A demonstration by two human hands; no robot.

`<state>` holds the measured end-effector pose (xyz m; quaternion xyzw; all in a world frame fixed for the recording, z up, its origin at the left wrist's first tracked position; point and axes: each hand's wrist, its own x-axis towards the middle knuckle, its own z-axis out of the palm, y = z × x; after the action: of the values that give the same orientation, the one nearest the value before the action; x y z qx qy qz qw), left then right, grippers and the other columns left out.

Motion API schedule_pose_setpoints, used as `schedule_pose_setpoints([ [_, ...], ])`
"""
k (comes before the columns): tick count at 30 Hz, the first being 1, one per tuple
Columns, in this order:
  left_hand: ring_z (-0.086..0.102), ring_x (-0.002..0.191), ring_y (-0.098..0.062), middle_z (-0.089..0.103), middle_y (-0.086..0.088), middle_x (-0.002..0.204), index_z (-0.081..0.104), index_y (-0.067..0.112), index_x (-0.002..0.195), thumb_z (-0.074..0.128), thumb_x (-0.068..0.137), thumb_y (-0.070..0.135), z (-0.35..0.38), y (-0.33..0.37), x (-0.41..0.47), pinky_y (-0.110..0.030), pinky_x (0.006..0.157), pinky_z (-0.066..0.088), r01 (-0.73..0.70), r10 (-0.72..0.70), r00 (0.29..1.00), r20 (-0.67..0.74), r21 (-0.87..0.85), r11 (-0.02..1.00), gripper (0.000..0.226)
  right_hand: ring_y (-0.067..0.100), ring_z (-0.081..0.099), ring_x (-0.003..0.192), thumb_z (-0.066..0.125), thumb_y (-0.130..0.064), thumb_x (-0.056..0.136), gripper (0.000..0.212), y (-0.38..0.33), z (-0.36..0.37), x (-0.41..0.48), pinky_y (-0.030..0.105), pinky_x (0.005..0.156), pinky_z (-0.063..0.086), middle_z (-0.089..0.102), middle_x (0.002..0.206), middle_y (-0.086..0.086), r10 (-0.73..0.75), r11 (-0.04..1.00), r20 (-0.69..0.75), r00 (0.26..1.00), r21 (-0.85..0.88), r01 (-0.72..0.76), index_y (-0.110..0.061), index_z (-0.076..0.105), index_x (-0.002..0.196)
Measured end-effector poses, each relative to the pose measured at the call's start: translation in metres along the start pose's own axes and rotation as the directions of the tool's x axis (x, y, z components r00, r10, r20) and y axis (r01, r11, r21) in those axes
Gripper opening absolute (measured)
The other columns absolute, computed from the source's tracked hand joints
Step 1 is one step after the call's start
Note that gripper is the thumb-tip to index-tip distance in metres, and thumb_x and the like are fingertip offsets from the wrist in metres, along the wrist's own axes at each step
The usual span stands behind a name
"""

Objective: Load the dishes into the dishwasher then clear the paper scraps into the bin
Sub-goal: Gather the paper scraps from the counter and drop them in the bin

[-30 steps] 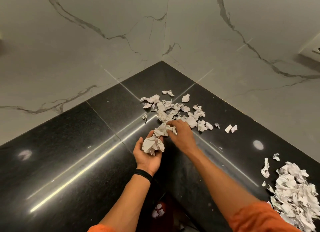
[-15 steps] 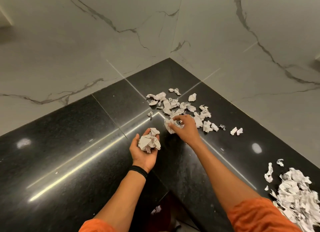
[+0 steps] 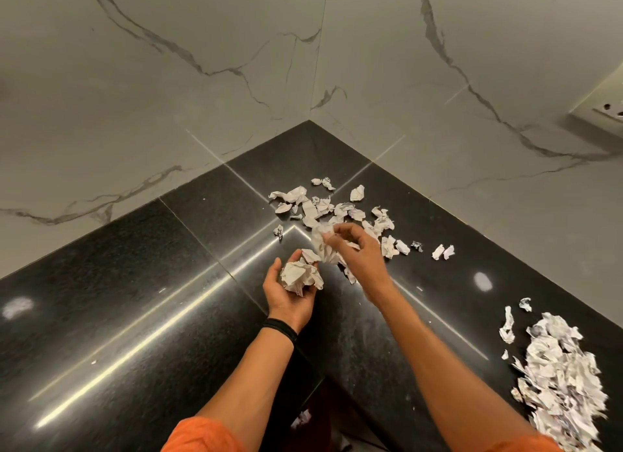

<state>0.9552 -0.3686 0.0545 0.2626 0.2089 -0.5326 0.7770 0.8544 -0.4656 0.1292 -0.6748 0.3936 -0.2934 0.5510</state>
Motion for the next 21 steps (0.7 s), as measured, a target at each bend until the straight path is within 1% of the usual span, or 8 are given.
schedule_pose_setpoints([
  [3, 0.068, 0.098, -0.027, 0.068, -0.017, 0.116, 0.063, 0.005, 0.129, 0.042, 0.101, 0.043, 0.004, -0.002, -0.005, -0.037, 0.087, 0.055, 0.016, -0.017, 0.998, 0.060, 0.015, 1.000, 0.052, 0.003, 0.055, 0.117, 0.082, -0.034, 0.079, 0.023, 0.008, 0.017, -0.020, 0.018, 0.096, 0.043, 0.060, 0.122, -0.011, -0.141, 0.979, 0.098, 0.985, -0.135, 0.154, -0.028, 0.071, 0.099],
  [5, 0.068, 0.100, -0.028, 0.068, -0.016, 0.111, 0.060, 0.005, 0.132, 0.043, 0.101, 0.044, 0.004, -0.003, -0.008, -0.039, 0.086, 0.058, 0.033, -0.037, 0.995, 0.087, 0.045, 0.998, 0.052, 0.001, 0.046, 0.130, 0.081, -0.039, 0.075, 0.026, 0.017, 0.027, -0.033, 0.022, 0.105, 0.038, 0.052, 0.132, -0.020, -0.192, 0.958, 0.160, 0.968, -0.184, 0.220, -0.034, 0.072, 0.099],
  [8, 0.067, 0.104, -0.030, 0.067, -0.015, 0.111, 0.061, 0.008, 0.131, 0.048, 0.097, 0.043, 0.003, -0.006, -0.013, -0.042, 0.087, 0.058, 0.048, -0.057, 0.991, 0.119, 0.078, 0.996, 0.050, -0.002, 0.039, 0.138, 0.082, -0.042, 0.074, 0.030, 0.025, 0.035, -0.048, 0.026, 0.109, 0.039, 0.043, 0.141, -0.028, -0.188, 0.962, 0.135, 0.973, -0.173, 0.210, -0.032, 0.073, 0.102],
  [11, 0.072, 0.092, -0.029, 0.071, -0.014, 0.102, 0.064, 0.008, 0.119, 0.047, 0.097, 0.042, 0.004, -0.008, -0.021, -0.038, 0.075, 0.061, 0.076, -0.088, 0.987, 0.137, 0.087, 0.993, 0.043, -0.006, 0.040, 0.137, 0.084, -0.034, 0.077, 0.039, 0.022, 0.039, -0.060, 0.018, 0.106, 0.039, 0.042, 0.144, -0.026, -0.153, 0.977, 0.082, 0.985, -0.137, 0.164, -0.032, 0.070, 0.114],
  [13, 0.073, 0.090, -0.029, 0.072, -0.015, 0.102, 0.064, 0.007, 0.118, 0.046, 0.099, 0.041, 0.003, -0.011, -0.027, -0.037, 0.072, 0.062, 0.089, -0.101, 0.984, 0.145, 0.093, 0.992, 0.043, 0.001, 0.044, 0.137, 0.085, -0.027, 0.078, 0.054, 0.020, 0.040, -0.067, 0.023, 0.110, 0.040, 0.046, 0.142, -0.025, -0.157, 0.978, 0.058, 0.986, -0.127, 0.163, -0.033, 0.062, 0.127],
  [16, 0.073, 0.092, -0.028, 0.072, -0.014, 0.104, 0.067, 0.005, 0.117, 0.045, 0.100, 0.040, -0.003, -0.016, -0.036, -0.037, 0.076, 0.061, 0.089, -0.106, 0.982, 0.159, 0.112, 0.990, 0.044, 0.005, 0.049, 0.134, 0.086, -0.016, 0.080, 0.068, 0.020, 0.042, -0.080, 0.025, 0.109, 0.043, 0.050, 0.141, -0.018, -0.118, 0.991, 0.025, 0.993, -0.056, 0.119, -0.030, 0.054, 0.138],
  [18, 0.073, 0.095, -0.028, 0.072, -0.015, 0.107, 0.066, 0.005, 0.120, 0.045, 0.100, 0.041, -0.007, -0.016, -0.044, -0.039, 0.083, 0.059, 0.087, -0.109, 0.979, 0.171, 0.129, 0.988, 0.046, 0.006, 0.050, 0.133, 0.086, -0.019, 0.079, 0.071, 0.019, 0.045, -0.089, 0.021, 0.107, 0.044, 0.051, 0.144, -0.011, -0.101, 0.995, 0.005, 0.995, -0.024, 0.101, -0.029, 0.052, 0.140],
  [21, 0.070, 0.105, -0.030, 0.070, -0.017, 0.115, 0.064, 0.004, 0.127, 0.044, 0.101, 0.041, -0.019, -0.020, -0.060, -0.041, 0.095, 0.052, 0.083, -0.110, 0.974, 0.198, 0.143, 0.986, 0.049, 0.010, 0.053, 0.133, 0.085, -0.028, 0.079, 0.071, 0.021, 0.048, -0.111, 0.028, 0.109, 0.047, 0.053, 0.145, -0.002, -0.068, 0.997, -0.030, 0.997, 0.031, 0.068, -0.030, 0.052, 0.141],
])
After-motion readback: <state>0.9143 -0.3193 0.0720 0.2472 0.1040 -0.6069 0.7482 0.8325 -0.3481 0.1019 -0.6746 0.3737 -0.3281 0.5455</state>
